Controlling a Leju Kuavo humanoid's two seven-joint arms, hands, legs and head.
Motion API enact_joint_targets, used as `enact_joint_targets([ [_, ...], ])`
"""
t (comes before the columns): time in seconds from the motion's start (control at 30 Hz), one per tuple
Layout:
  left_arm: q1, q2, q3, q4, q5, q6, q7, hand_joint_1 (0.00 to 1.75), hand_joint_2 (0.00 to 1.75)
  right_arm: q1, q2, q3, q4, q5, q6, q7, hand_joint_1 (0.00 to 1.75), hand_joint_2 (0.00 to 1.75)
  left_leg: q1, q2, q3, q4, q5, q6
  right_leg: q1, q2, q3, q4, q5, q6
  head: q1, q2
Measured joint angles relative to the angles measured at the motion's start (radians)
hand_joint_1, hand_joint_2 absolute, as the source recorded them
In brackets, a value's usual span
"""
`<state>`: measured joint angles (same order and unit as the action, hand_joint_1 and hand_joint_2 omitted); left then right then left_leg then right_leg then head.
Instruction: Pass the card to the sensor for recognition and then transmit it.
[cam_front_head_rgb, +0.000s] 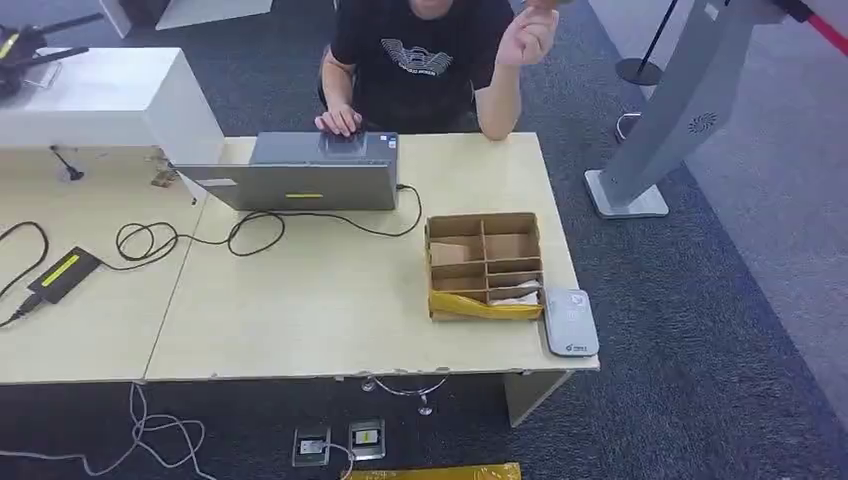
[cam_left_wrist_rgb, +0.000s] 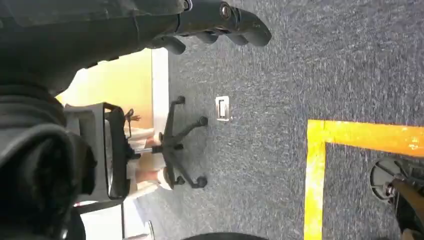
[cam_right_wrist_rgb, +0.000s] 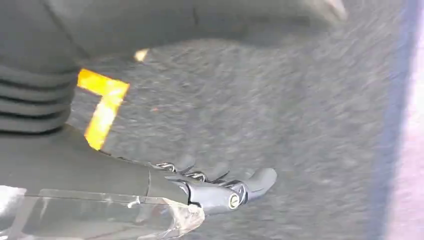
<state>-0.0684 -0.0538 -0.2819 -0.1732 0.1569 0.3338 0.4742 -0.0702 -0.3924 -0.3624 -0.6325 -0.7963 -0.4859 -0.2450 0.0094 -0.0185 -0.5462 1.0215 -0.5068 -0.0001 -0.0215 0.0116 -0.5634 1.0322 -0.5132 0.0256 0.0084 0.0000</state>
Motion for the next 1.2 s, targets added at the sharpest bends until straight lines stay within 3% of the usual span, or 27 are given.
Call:
enact_joint_targets([
  [0.03,0.0,0.001,-0.001,0.0,-0.022,-0.012,-0.001,0.0,0.0,0.001,-0.012,-0.009,-0.069,0.027,-0.018,0.022,0.0,0.0,0.0,0.0,0.0,0.0,0.0,0.001,0.0,0.0,0.0,0.0,0.0,0.0,0.001,0.0],
  [0.07,0.0,0.002,-0.005,0.0,-0.045,-0.027,-0.001,0.0,0.0,0.001,-0.021,-0.017,-0.14,0.049,-0.034,0.037,0.0,1.75,0.0,0.0,0.0,0.0,0.001,0.001,0.0,0.0,0.0,0.0,0.0,0.0,0.0,0.0],
  [0.2,-0.001,0.008,-0.033,0.0,-0.107,-0.069,-0.004,0.0,0.0,-0.031,-0.063,-0.02,-0.397,0.116,-0.112,0.108,0.0,1.75,0.0,0.0,0.001,0.0,0.002,0.002,0.0,0.0,0.0,0.0,0.0,0.0,0.0,0.0],
  [0.47,-0.001,0.012,-0.058,0.0,-0.106,-0.048,-0.039,0.0,0.0,-0.102,-0.165,0.031,-0.678,0.132,-0.191,0.155,0.0,1.75,-0.001,-0.003,0.0,0.0,0.002,0.003,0.0,-0.004,0.0,0.0,0.0,0.001,0.001,0.0],
  [0.57,-0.001,0.013,-0.064,0.0,-0.092,-0.038,-0.047,0.0,0.0,-0.111,-0.189,0.053,-0.745,0.167,-0.202,0.168,0.0,1.75,-0.001,-0.003,0.0,0.0,0.002,0.003,0.0,-0.004,-0.001,0.0,0.0,0.001,0.001,0.0],
  [0.83,-0.001,0.013,-0.063,0.0,-0.006,-0.001,-0.101,0.0,0.0,-0.154,-0.207,0.149,-0.938,0.444,-0.203,0.259,0.0,1.75,0.0,-0.004,-0.001,0.0,0.003,0.003,0.0,-0.005,-0.002,0.0,0.0,0.001,0.001,0.0],
  [1.2,-0.001,0.012,-0.062,0.0,0.0,0.0,-0.105,0.0,0.0,-0.175,-0.216,0.228,-1.062,0.454,-0.204,0.266,0.0,1.75,0.0,-0.007,-0.002,0.0,0.003,0.003,0.0,-0.007,-0.002,0.0,0.0,0.0,0.001,0.0],
])
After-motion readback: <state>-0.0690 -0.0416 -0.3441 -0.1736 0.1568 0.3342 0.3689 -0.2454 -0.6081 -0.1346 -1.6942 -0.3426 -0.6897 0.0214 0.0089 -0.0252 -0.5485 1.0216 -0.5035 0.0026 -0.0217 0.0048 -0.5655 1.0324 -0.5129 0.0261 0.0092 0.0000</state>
